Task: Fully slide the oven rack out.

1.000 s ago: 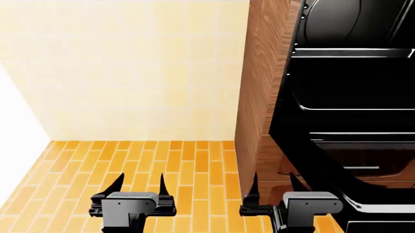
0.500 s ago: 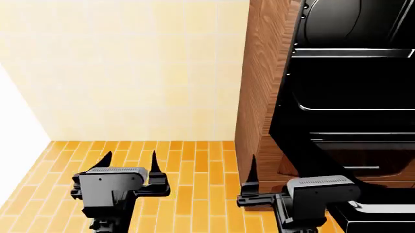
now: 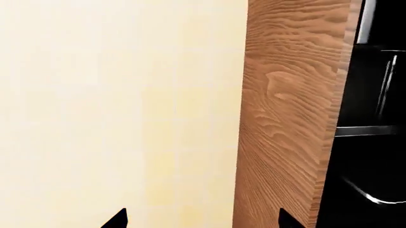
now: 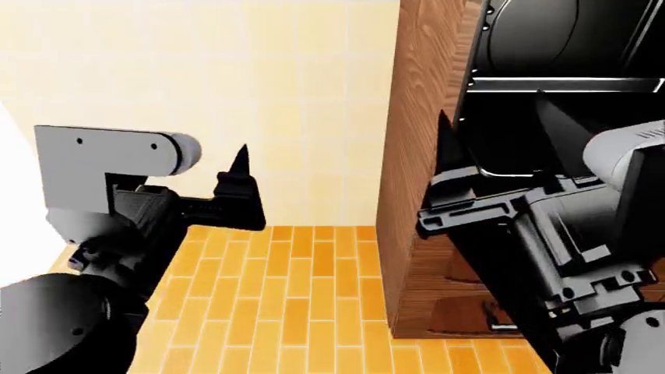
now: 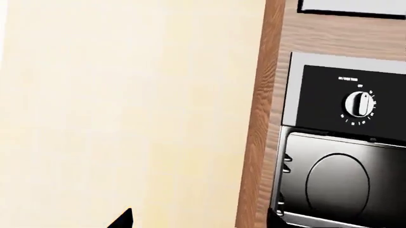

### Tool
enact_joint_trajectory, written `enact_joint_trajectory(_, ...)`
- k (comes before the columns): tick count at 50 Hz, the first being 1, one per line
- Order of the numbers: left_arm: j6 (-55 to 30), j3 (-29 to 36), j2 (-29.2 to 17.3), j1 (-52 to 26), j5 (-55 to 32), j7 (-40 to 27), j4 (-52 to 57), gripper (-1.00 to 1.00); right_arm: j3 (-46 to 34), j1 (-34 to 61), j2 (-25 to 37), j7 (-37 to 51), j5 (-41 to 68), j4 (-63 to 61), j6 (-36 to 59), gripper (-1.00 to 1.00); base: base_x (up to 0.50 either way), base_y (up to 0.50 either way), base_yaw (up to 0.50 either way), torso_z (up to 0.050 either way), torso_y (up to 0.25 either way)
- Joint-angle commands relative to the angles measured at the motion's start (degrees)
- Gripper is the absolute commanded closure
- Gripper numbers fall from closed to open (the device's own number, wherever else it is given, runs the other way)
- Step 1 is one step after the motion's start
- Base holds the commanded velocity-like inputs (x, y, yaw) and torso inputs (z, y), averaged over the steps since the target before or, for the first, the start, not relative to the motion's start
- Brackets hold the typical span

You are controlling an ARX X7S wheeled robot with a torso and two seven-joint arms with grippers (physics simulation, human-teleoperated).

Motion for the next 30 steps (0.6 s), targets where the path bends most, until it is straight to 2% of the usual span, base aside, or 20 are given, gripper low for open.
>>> enact_joint_trajectory(1, 0.4, 4.2, -12.7, -18.5, -40.7, -27.5, -5.8, -1.00, -3.9, 28.0, 13.7, 19.1, 35.0, 2.3, 6.2, -1.00, 0.00, 0.00, 0.00, 0.000, 0.000)
enact_joint_trajectory(7, 4.5, 8.8, -16.9, -26.5, -47.1, -31.2, -10.0, -1.00, -6.6, 37.1, 16.0, 21.7, 42.9, 7.3, 7.2, -1.00, 0.00, 0.00, 0.00, 0.000, 0.000)
enact_joint_trajectory(16, 6.5, 12.9, -19.0, -32.8, -49.9, -33.2, -13.1, -1.00, -9.9, 44.3, 16.0, 22.0, 45.9, 12.0, 10.2, -1.00, 0.00, -0.03, 0.00, 0.000, 0.000)
enact_joint_trajectory(22, 6.0, 14.6, -19.9, -36.0, -49.3, -33.0, -14.7, -1.00, -10.1, 45.1, 16.5, 21.3, 46.6, 14.3, 10.2, -1.00, 0.00, -0.32, 0.00, 0.000, 0.000)
enact_joint_trajectory(30, 5.9, 15.0, -21.0, -35.8, -48.6, -32.2, -15.3, -1.00, -11.5, 47.6, 16.4, 20.7, 46.3, 18.1, 11.9, -1.00, 0.00, -0.39, 0.00, 0.000, 0.000)
